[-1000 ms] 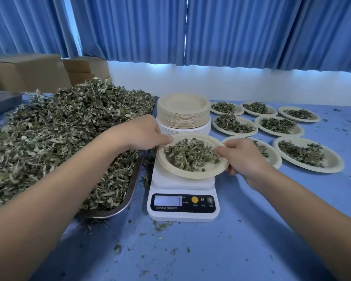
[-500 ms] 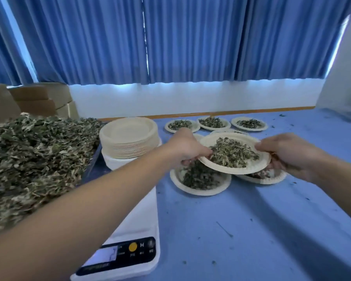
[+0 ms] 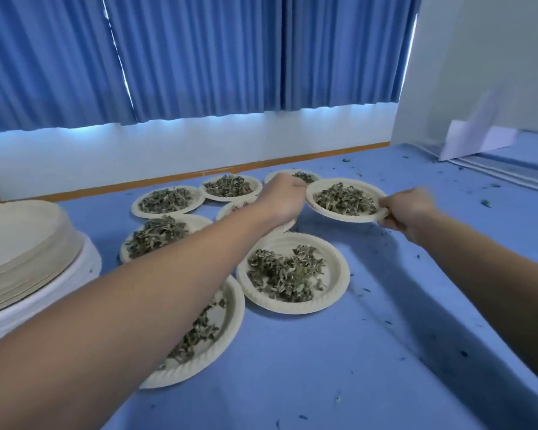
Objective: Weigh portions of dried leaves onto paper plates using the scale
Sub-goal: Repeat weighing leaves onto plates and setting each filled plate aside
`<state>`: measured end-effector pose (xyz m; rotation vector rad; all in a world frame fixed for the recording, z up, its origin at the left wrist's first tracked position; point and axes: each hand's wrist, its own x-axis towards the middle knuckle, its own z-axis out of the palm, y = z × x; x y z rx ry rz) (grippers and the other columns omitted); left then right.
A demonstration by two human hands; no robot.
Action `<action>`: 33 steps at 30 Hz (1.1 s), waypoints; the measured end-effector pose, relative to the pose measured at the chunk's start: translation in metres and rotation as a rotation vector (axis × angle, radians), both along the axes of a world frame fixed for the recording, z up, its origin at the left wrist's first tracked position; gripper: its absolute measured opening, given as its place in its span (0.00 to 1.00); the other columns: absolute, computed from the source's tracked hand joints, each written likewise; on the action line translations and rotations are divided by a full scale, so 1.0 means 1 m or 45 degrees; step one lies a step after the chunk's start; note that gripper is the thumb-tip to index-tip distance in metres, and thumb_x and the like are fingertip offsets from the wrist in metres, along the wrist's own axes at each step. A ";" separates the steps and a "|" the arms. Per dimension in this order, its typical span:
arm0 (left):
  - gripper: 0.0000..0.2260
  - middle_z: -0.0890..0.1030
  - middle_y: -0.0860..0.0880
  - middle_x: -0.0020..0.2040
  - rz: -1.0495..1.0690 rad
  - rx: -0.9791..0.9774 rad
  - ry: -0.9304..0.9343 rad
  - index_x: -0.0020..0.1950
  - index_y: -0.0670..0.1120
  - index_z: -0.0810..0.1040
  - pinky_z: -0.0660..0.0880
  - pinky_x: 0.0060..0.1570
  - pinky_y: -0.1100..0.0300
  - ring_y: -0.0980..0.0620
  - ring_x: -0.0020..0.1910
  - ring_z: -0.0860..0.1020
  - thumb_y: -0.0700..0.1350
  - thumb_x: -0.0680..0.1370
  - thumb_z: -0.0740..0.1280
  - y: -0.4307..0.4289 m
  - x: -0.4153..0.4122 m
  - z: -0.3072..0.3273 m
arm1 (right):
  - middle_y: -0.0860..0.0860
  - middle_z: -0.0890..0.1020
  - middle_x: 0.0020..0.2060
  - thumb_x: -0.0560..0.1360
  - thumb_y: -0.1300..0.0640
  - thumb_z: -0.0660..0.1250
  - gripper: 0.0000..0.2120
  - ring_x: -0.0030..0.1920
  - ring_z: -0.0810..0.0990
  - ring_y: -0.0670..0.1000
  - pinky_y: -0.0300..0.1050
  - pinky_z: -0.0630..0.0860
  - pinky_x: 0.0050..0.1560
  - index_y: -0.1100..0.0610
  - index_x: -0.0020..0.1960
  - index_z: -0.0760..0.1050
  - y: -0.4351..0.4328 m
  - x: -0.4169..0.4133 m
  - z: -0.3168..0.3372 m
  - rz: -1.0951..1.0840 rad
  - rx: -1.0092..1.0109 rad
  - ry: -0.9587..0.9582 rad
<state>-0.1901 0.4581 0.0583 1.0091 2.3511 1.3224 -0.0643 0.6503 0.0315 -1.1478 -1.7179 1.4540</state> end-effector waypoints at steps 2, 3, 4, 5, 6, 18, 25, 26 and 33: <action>0.16 0.81 0.43 0.61 0.000 -0.042 0.050 0.65 0.43 0.81 0.75 0.60 0.53 0.46 0.56 0.80 0.35 0.82 0.58 0.008 -0.005 -0.008 | 0.59 0.78 0.34 0.79 0.65 0.69 0.06 0.21 0.77 0.53 0.43 0.77 0.19 0.67 0.45 0.75 0.007 -0.009 -0.009 -0.027 0.016 -0.077; 0.16 0.82 0.42 0.61 -0.026 -0.075 0.055 0.65 0.40 0.80 0.78 0.57 0.54 0.47 0.55 0.81 0.35 0.82 0.58 0.011 -0.007 -0.011 | 0.59 0.78 0.36 0.79 0.65 0.69 0.05 0.22 0.78 0.54 0.44 0.78 0.19 0.68 0.48 0.76 0.010 -0.013 -0.013 -0.033 0.010 -0.106; 0.15 0.83 0.39 0.55 -0.052 -0.119 0.079 0.60 0.39 0.82 0.78 0.48 0.56 0.49 0.48 0.82 0.34 0.82 0.58 0.013 -0.008 -0.014 | 0.59 0.78 0.37 0.79 0.65 0.69 0.05 0.24 0.78 0.55 0.44 0.77 0.18 0.67 0.49 0.75 0.011 -0.016 -0.017 -0.033 0.001 -0.128; 0.13 0.81 0.38 0.44 -0.049 -0.149 0.079 0.52 0.39 0.84 0.76 0.38 0.59 0.53 0.38 0.80 0.34 0.81 0.59 0.016 -0.011 -0.017 | 0.59 0.78 0.38 0.79 0.66 0.69 0.05 0.25 0.78 0.55 0.42 0.75 0.17 0.66 0.47 0.74 0.012 -0.020 -0.020 -0.033 -0.002 -0.143; 0.06 0.73 0.30 0.43 -0.085 -0.170 0.101 0.56 0.37 0.66 0.72 0.33 0.60 0.54 0.31 0.75 0.35 0.81 0.60 0.016 -0.011 -0.019 | 0.59 0.77 0.38 0.79 0.65 0.68 0.07 0.24 0.77 0.55 0.41 0.73 0.16 0.65 0.44 0.73 0.012 -0.023 -0.022 -0.029 0.003 -0.159; 0.15 0.81 0.41 0.63 -0.037 0.144 -0.152 0.69 0.39 0.76 0.77 0.64 0.50 0.48 0.60 0.81 0.37 0.83 0.62 -0.015 -0.025 -0.008 | 0.58 0.67 0.34 0.79 0.68 0.58 0.10 0.31 0.61 0.54 0.45 0.61 0.33 0.63 0.39 0.67 -0.032 -0.034 0.018 0.188 0.668 -0.512; 0.11 0.85 0.45 0.43 0.085 0.341 -0.107 0.57 0.38 0.82 0.80 0.51 0.58 0.52 0.42 0.83 0.34 0.81 0.61 -0.112 -0.007 0.032 | 0.60 0.84 0.33 0.76 0.62 0.66 0.10 0.29 0.76 0.49 0.43 0.71 0.31 0.63 0.39 0.83 -0.176 -0.052 0.060 0.687 0.979 -0.109; 0.12 0.83 0.46 0.37 0.099 0.342 -0.052 0.53 0.38 0.83 0.79 0.46 0.57 0.52 0.36 0.81 0.32 0.80 0.59 -0.132 -0.002 0.040 | 0.60 0.84 0.34 0.74 0.63 0.66 0.09 0.32 0.77 0.52 0.46 0.73 0.34 0.63 0.38 0.83 -0.202 -0.056 0.067 0.738 1.040 -0.068; 0.12 0.85 0.41 0.50 0.380 0.312 0.246 0.56 0.37 0.84 0.77 0.55 0.58 0.52 0.45 0.81 0.31 0.79 0.63 -0.307 0.025 0.071 | 0.47 0.82 0.32 0.75 0.60 0.71 0.05 0.34 0.77 0.42 0.31 0.69 0.36 0.55 0.42 0.84 -0.347 -0.067 0.097 1.098 1.226 0.209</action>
